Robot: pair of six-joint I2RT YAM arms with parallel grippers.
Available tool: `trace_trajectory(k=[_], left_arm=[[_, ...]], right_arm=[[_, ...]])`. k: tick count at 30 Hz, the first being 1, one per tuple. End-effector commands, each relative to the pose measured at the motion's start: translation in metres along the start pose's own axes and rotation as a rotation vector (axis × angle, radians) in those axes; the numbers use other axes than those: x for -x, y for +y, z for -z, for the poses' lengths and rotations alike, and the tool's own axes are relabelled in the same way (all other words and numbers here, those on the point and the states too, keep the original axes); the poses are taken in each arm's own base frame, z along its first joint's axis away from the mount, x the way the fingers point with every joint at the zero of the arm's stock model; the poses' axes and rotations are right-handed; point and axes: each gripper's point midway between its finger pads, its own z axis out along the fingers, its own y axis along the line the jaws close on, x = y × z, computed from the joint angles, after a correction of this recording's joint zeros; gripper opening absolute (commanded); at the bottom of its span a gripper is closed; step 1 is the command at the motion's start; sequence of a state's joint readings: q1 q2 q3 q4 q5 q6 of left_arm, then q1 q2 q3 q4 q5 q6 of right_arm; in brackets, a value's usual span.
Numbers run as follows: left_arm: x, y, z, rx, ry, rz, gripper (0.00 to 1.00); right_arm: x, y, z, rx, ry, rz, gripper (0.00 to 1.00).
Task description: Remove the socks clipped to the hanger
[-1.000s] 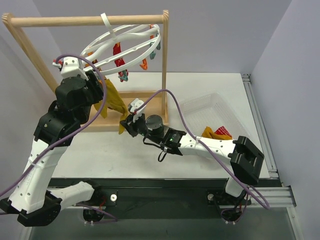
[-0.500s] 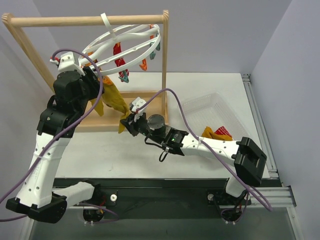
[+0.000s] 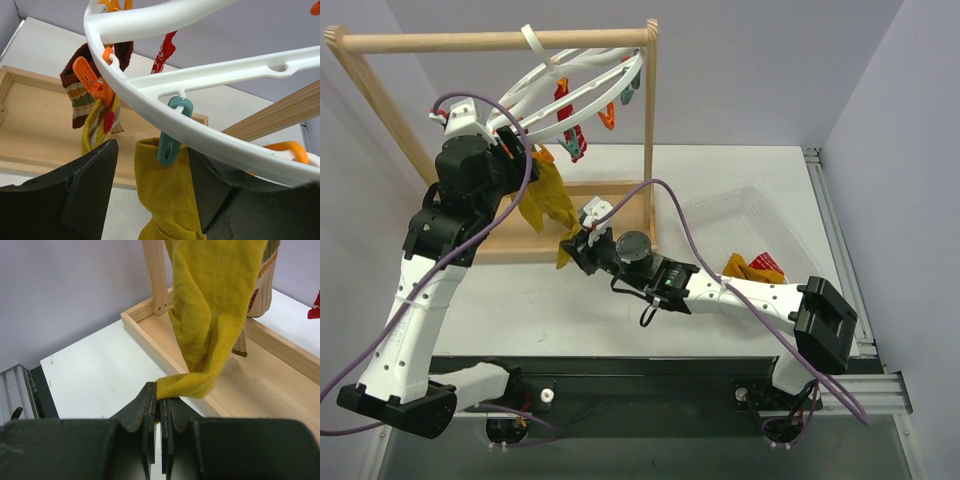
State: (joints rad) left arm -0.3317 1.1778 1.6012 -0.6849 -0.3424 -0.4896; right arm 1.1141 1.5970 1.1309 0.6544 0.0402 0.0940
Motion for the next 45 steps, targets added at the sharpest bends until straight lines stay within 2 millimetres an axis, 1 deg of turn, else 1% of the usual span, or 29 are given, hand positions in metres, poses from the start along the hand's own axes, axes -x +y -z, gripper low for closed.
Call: trace_trajectory(k=[1,5,6,7,8,10,11,12,17,20,21,23,24,25,26,27,28,31,33,37,42,45], left_arm=[[0.039,-0.017,0.001,-0.056,-0.131,0.069,0.70],[0.040,-0.017,-0.001,-0.055,-0.149,0.080,0.72],[0.044,-0.019,0.000,-0.066,-0.168,0.091,0.71],[0.039,-0.017,-0.003,-0.062,-0.164,0.089,0.71],[0.038,-0.016,-0.005,-0.058,-0.167,0.090,0.70],[0.037,-0.017,-0.007,-0.064,-0.177,0.097,0.67],[0.035,-0.018,-0.008,-0.077,-0.175,0.099,0.66],[0.039,-0.021,-0.007,-0.091,-0.191,0.107,0.66],[0.041,-0.032,-0.002,-0.149,-0.180,0.113,0.66],[0.036,-0.039,0.004,-0.202,-0.153,0.093,0.66],[0.029,-0.038,0.002,-0.205,-0.136,0.086,0.66],[0.025,-0.038,0.008,-0.224,-0.128,0.077,0.68],[0.017,-0.035,0.011,-0.229,-0.117,0.060,0.72],[0.015,-0.035,0.013,-0.237,-0.115,0.051,0.75],[0.013,-0.033,0.014,-0.239,-0.117,0.044,0.78],[0.016,-0.030,0.015,-0.228,-0.136,0.035,0.85],[0.013,-0.026,0.013,-0.210,-0.135,0.031,0.86],[0.015,-0.017,0.007,-0.153,-0.154,0.040,0.86],[0.016,-0.017,0.001,-0.141,-0.162,0.046,0.86],[0.022,-0.015,-0.008,-0.106,-0.187,0.073,0.78],[0.029,-0.011,-0.015,-0.071,-0.230,0.105,0.77],[0.032,-0.015,-0.016,-0.087,-0.247,0.112,0.78]], right_arm=[[0.028,0.003,0.004,-0.009,-0.068,0.025,0.00],[0.025,0.008,0.004,-0.009,-0.057,0.051,0.00],[0.026,0.009,0.003,-0.009,-0.059,0.067,0.00],[0.026,0.008,0.003,-0.019,-0.056,0.074,0.00],[0.025,0.013,0.003,-0.013,-0.051,0.078,0.00],[0.026,0.013,0.002,-0.021,-0.051,0.111,0.00],[0.026,0.016,0.003,-0.028,-0.051,0.119,0.00],[0.026,0.015,0.002,-0.035,-0.048,0.124,0.00],[0.023,0.014,0.003,-0.052,-0.044,0.114,0.00],[0.025,0.013,0.005,-0.055,-0.055,0.099,0.00],[0.028,0.013,0.006,-0.054,-0.063,0.095,0.00],[0.030,0.014,0.007,-0.054,-0.066,0.090,0.00],[0.030,0.014,0.008,-0.052,-0.066,0.087,0.00],[0.029,0.013,0.008,-0.052,-0.063,0.086,0.00],[0.028,0.013,0.008,-0.051,-0.061,0.085,0.00],[0.026,0.013,0.009,-0.053,-0.056,0.084,0.00],[0.025,0.013,0.009,-0.051,-0.056,0.084,0.00],[0.027,0.016,0.008,-0.037,-0.059,0.083,0.00],[0.029,0.019,0.008,-0.030,-0.059,0.083,0.00],[0.032,0.018,0.007,-0.031,-0.064,0.082,0.00],[0.029,0.020,0.005,-0.022,-0.056,0.084,0.00],[0.028,0.024,0.003,-0.012,-0.049,0.086,0.00]])
